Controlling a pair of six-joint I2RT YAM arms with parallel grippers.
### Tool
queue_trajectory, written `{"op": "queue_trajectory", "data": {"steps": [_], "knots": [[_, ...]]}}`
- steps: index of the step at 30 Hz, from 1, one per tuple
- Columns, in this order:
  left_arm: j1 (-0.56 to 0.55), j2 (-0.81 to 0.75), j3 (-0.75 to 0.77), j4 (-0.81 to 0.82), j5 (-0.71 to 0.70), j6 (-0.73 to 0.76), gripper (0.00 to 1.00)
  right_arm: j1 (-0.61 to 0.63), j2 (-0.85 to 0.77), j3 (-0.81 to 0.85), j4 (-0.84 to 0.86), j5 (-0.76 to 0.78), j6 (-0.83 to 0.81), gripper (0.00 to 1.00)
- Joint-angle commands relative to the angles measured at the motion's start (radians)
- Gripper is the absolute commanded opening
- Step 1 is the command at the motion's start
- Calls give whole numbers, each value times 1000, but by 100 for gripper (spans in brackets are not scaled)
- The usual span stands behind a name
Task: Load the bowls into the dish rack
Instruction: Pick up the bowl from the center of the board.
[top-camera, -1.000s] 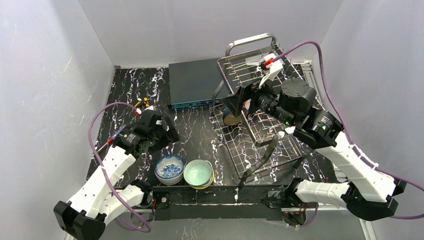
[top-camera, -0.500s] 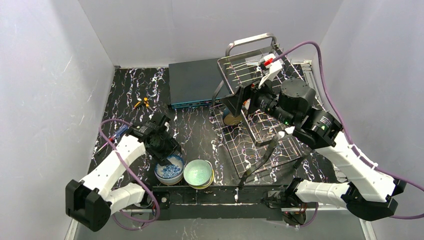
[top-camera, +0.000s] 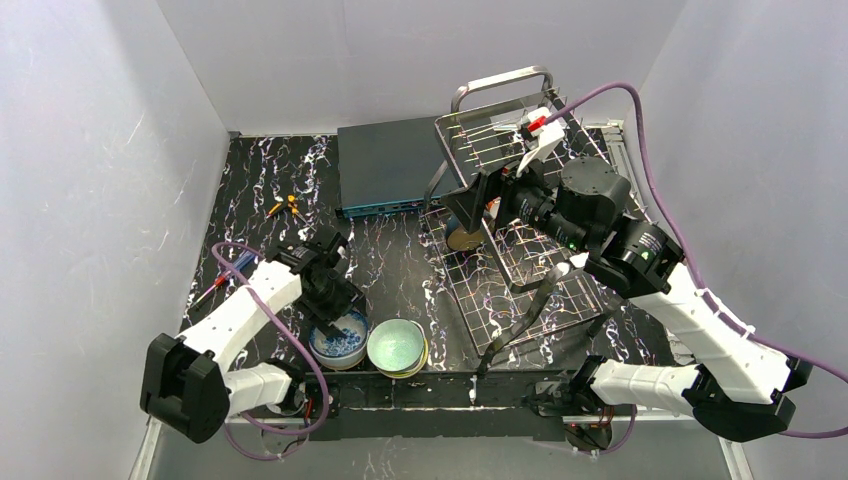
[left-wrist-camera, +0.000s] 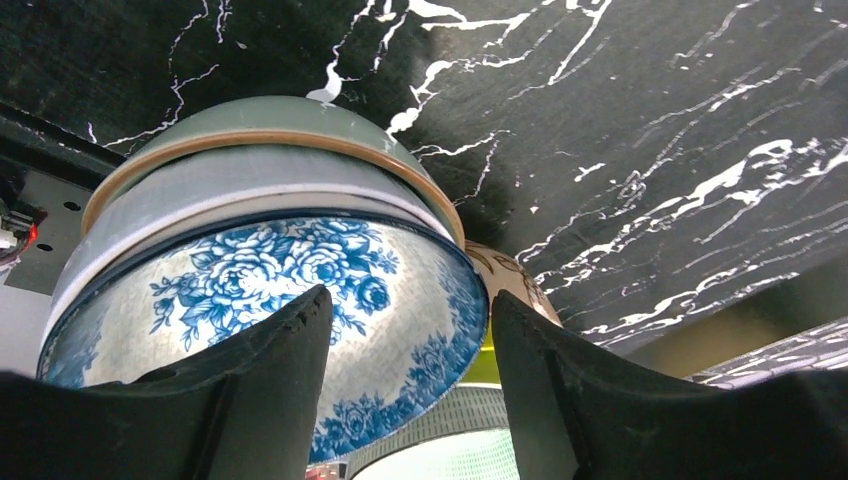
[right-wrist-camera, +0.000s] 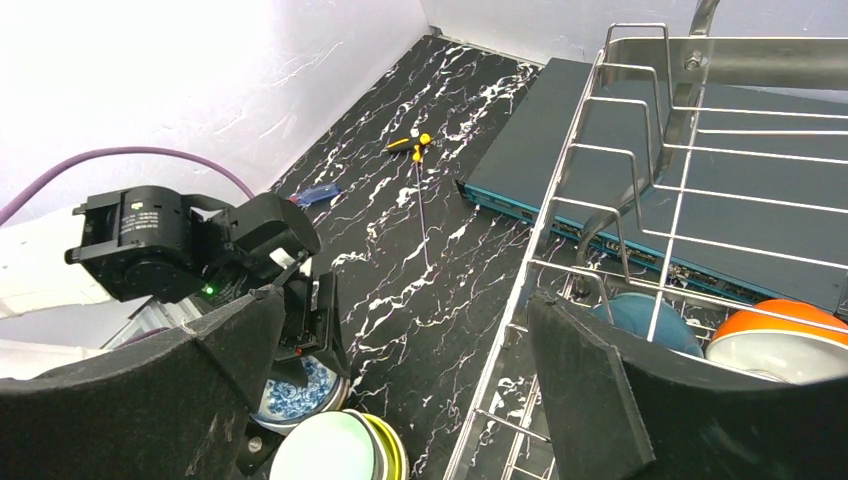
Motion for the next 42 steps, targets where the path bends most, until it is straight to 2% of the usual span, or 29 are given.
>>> {"op": "queue_trajectory", "data": {"steps": [1, 6, 8, 12, 17, 26, 35, 42], "knots": [[4, 22, -32, -13, 26, -14, 55, 4, -4, -5, 35, 11, -9, 99], [4, 21, -29, -12, 19, -16, 44, 4, -4, 0, 31, 17, -16, 99], [4, 13, -24, -8, 21, -12, 36, 4, -5, 3, 27, 22, -21, 99], [4, -18, -25, 8, 25, -15, 16, 3, -10, 5, 26, 32, -28, 99], [4, -59, -19, 11, 27, -11, 0, 4, -5, 6, 26, 25, -26, 99], [4, -103, 32, 4, 34, 46, 0, 4, -5, 1, 32, 21, -21, 99], [4, -163, 123, 21, 45, 217, 0, 3, -2, 5, 36, 16, -20, 99], [4, -254, 100, 125, 102, 289, 0, 3, 0, 5, 39, 13, -21, 99]]}}
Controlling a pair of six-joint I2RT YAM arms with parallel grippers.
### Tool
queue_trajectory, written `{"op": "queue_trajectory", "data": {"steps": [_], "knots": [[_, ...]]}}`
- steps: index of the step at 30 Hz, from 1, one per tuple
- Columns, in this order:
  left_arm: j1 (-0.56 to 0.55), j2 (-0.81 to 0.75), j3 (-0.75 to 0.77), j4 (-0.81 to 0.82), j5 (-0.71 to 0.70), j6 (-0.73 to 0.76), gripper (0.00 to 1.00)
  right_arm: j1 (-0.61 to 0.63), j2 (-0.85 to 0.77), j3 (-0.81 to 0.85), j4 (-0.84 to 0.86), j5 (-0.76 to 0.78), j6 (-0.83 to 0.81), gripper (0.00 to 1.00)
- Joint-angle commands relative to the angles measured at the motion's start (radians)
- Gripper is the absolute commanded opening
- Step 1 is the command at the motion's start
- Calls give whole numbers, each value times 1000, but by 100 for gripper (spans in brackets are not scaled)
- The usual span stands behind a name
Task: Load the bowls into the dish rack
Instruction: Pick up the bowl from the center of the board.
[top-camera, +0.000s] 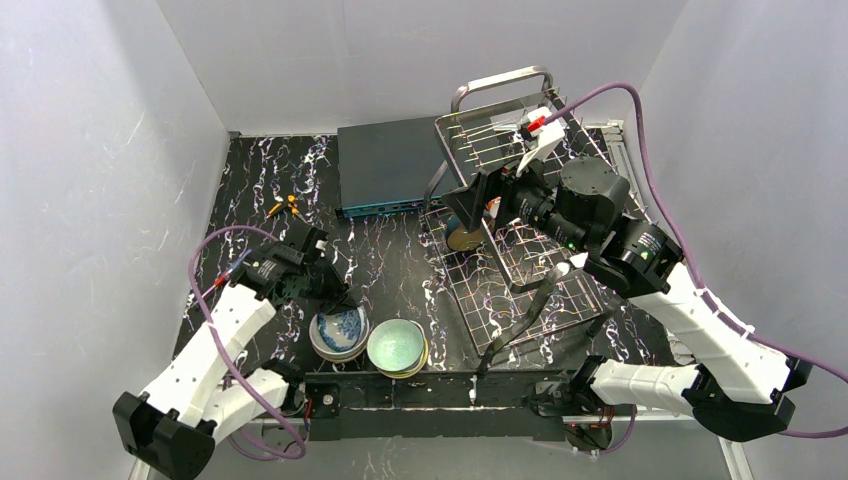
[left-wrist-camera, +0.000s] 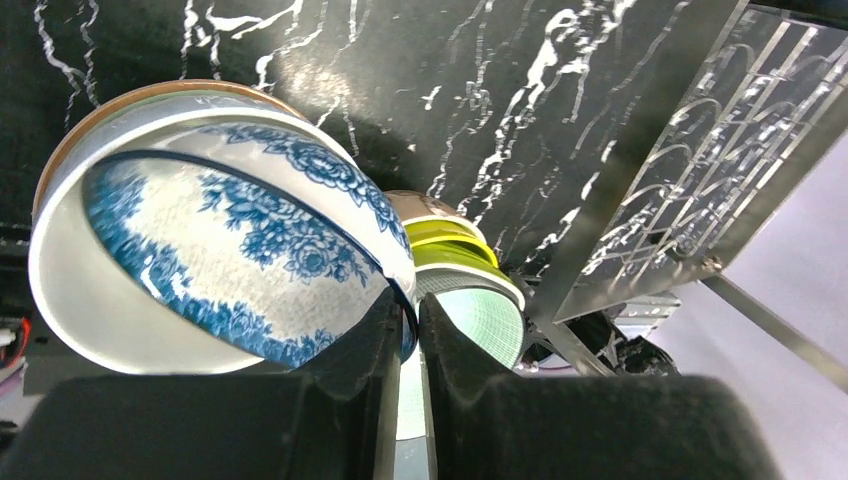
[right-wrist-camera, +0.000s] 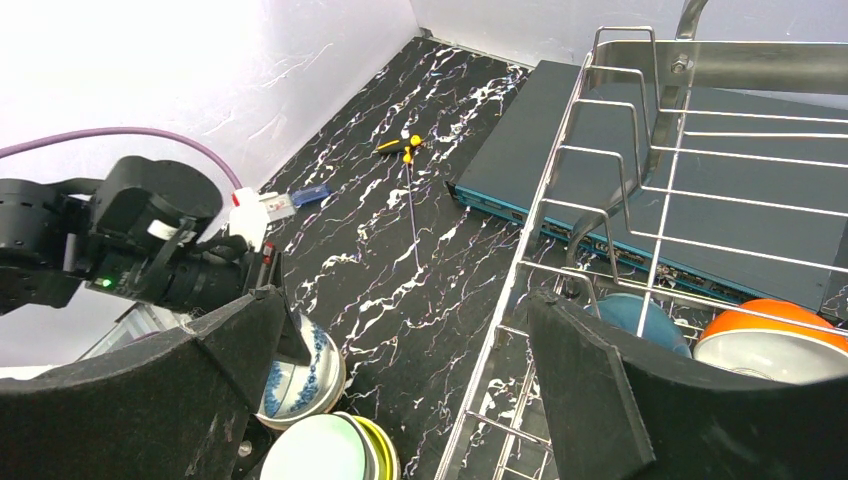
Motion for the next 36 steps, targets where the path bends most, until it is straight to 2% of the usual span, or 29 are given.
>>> {"op": "queue_trajectory", "data": {"steps": [1, 8, 22, 25, 29, 36], "knots": [[2, -83, 11, 101, 38, 64, 0, 4, -1, 7, 35, -2, -4, 99], [3, -167, 19, 122, 20, 83, 0, 3, -1, 9, 40, -7, -1, 99], [3, -225, 125, 123, -45, 119, 0, 4, 6, 20, 62, -38, -8, 99], [3, -259, 126, 174, -64, 123, 0, 4, 11, 37, 69, -50, -19, 99], [2, -317, 96, 319, -80, 131, 0, 3, 25, 57, 80, -81, -44, 99], [3, -378, 18, 568, -75, 80, 0, 3, 79, 121, 81, -237, -87, 99]]}}
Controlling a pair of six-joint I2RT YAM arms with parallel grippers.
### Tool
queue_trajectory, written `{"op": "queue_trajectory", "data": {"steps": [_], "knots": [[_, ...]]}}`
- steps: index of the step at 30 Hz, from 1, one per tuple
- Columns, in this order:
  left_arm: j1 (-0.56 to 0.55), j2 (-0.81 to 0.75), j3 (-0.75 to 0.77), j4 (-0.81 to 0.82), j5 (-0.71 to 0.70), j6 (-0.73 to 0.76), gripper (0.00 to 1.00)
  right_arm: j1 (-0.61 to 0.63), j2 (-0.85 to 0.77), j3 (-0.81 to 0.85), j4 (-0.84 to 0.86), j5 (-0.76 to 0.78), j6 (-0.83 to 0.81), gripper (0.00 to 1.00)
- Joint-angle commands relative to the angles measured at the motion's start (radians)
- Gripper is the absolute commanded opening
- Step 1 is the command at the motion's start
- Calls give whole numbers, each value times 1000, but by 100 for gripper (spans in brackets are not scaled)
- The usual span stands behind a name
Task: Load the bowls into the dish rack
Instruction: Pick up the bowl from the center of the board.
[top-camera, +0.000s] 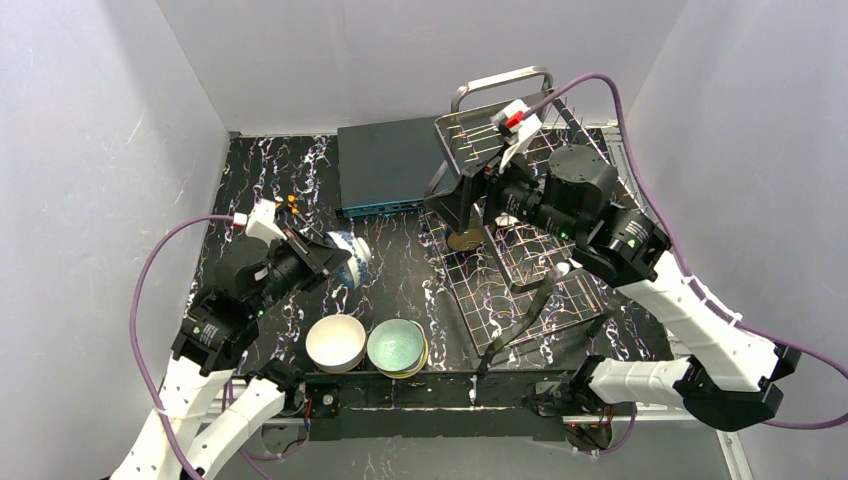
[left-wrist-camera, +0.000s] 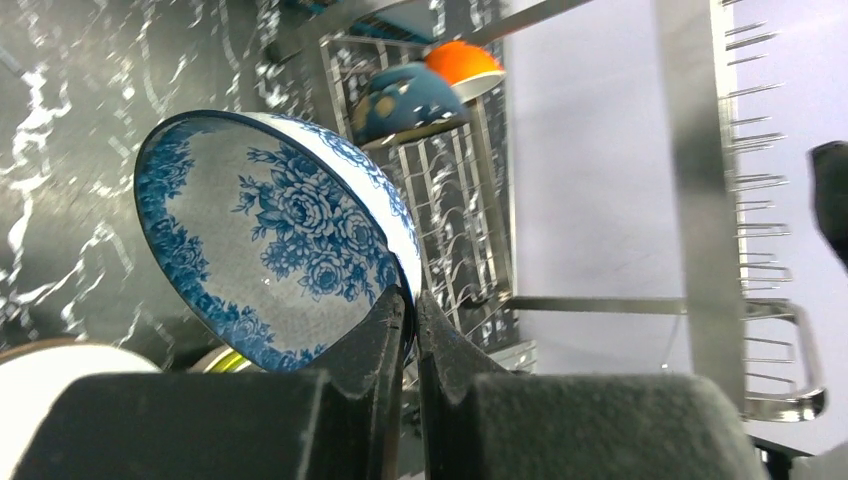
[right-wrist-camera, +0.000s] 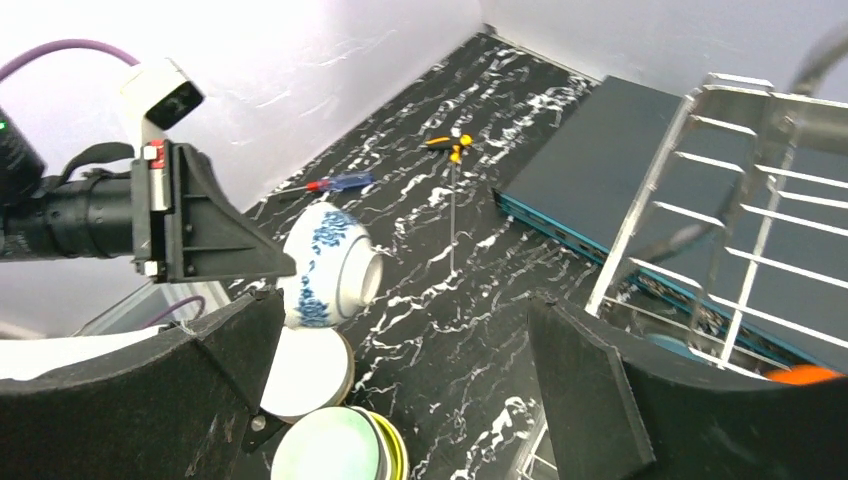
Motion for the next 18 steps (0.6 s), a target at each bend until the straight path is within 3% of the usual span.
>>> {"op": "queue_trajectory", "data": {"steps": [1, 11, 18], "knots": [[3, -10, -20, 234, -5, -30, 0, 3, 31, 78, 62, -130, -45, 99], [3, 42, 14, 425, 13, -82, 0, 4, 131, 137, 40, -271, -46, 99], [3, 51, 39, 437, 2, -128, 0, 4, 228, 175, 15, -297, -23, 99]]}}
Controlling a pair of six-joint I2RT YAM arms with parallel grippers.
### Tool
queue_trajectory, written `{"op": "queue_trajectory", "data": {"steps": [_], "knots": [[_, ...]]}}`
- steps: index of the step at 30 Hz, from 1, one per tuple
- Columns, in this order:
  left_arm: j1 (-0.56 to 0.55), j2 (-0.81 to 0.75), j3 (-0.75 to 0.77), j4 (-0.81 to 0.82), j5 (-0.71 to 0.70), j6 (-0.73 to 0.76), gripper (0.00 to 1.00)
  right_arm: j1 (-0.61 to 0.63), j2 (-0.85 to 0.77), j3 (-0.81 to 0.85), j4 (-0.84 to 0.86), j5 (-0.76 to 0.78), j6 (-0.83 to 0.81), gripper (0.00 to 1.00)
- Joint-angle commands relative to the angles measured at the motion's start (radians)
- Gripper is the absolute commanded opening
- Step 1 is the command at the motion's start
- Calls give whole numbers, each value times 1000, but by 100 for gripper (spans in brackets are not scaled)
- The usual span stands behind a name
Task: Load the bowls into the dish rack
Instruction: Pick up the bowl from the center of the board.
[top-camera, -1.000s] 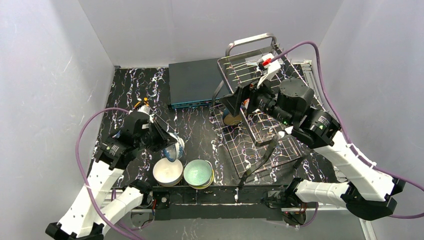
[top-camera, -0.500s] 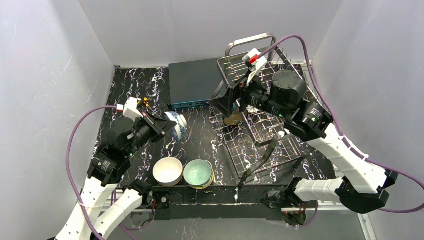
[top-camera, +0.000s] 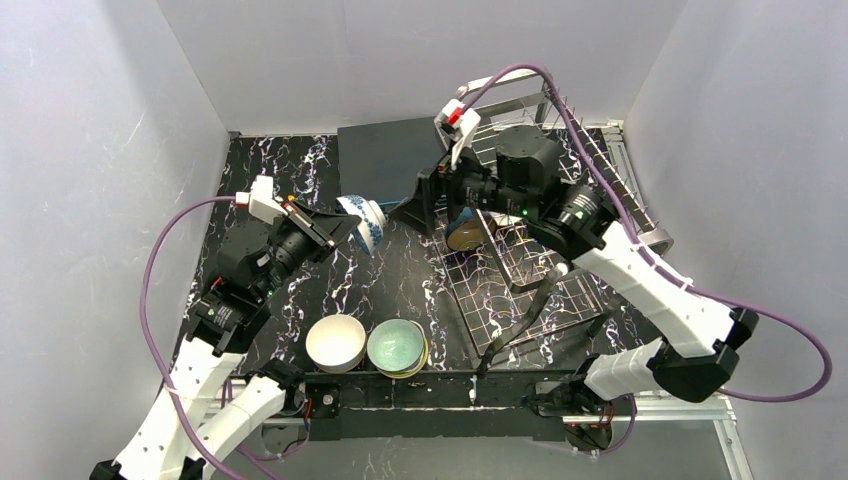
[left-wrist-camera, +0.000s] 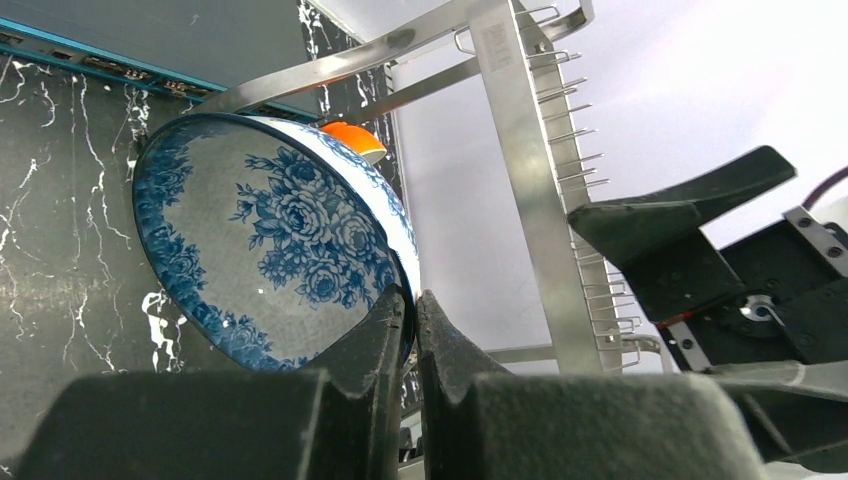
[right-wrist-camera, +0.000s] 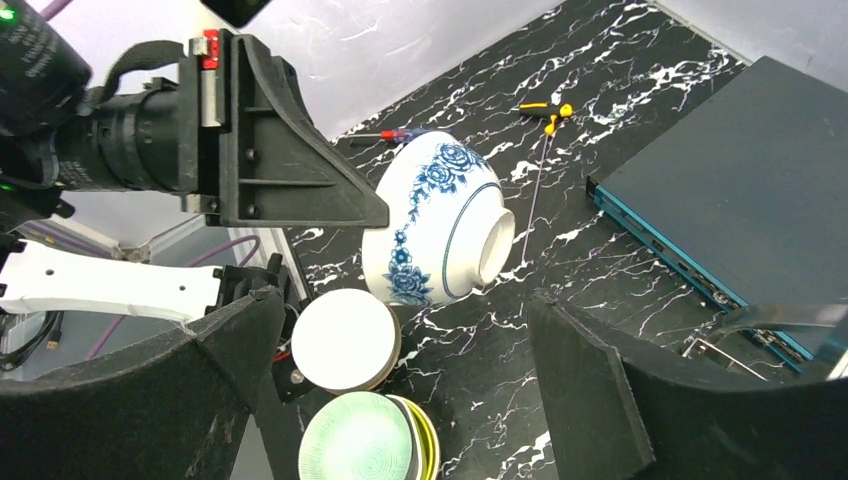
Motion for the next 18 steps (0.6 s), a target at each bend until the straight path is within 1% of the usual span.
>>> {"op": "queue_trajectory", "data": {"steps": [1, 10, 11, 13, 18], "knots": [[3, -14, 65, 83, -5, -43, 0, 4, 54, 67, -2, -41, 8, 99], [3, -12, 102, -35, -65, -144, 0, 21, 167, 125, -59, -52, -16, 99], [2, -9, 108, -56, -98, -153, 0, 23, 174, 130, -65, -55, -23, 99], [3, -3, 117, -82, -105, -163, 0, 32, 189, 133, -67, -55, -37, 99], [3, 1, 114, -79, -101, -179, 0, 63, 215, 137, -77, -30, -67, 99]]}}
